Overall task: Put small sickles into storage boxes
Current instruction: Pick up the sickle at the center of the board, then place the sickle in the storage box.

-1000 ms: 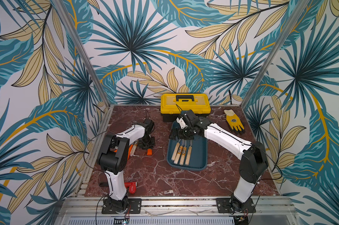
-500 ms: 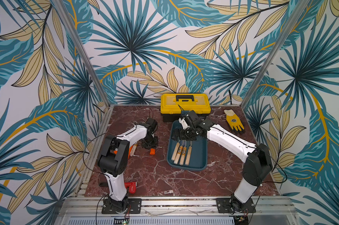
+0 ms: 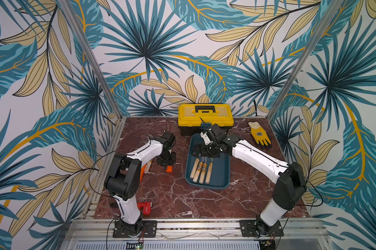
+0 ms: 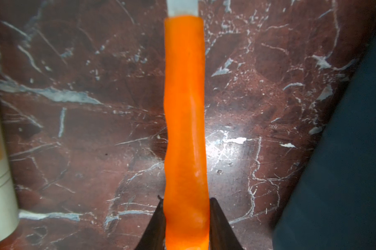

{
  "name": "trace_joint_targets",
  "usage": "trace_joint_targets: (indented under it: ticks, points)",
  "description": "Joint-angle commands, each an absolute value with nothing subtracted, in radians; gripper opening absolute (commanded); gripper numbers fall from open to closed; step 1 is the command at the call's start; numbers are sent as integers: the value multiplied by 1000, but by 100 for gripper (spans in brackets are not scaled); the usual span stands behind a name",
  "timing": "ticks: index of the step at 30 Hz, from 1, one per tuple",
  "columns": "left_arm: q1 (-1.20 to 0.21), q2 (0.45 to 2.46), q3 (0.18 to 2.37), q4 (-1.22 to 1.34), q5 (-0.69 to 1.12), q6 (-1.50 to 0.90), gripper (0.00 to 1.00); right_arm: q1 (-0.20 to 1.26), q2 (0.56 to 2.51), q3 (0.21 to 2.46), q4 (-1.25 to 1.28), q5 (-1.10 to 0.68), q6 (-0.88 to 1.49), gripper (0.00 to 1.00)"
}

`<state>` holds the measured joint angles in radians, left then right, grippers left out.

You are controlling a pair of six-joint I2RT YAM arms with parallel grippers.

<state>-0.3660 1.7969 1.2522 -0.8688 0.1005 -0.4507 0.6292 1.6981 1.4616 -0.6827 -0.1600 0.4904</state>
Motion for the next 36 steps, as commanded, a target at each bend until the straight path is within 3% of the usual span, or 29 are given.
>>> trace_joint_targets:
  ticks: [1, 36]
  points:
    - [-368, 1733, 1243, -873, 75, -457, 2, 633, 1666, 1431, -684, -141, 506, 99]
    - [-566, 1382, 1041, -905, 95, -632, 2, 637, 1447, 1228, -670, -44, 612, 100]
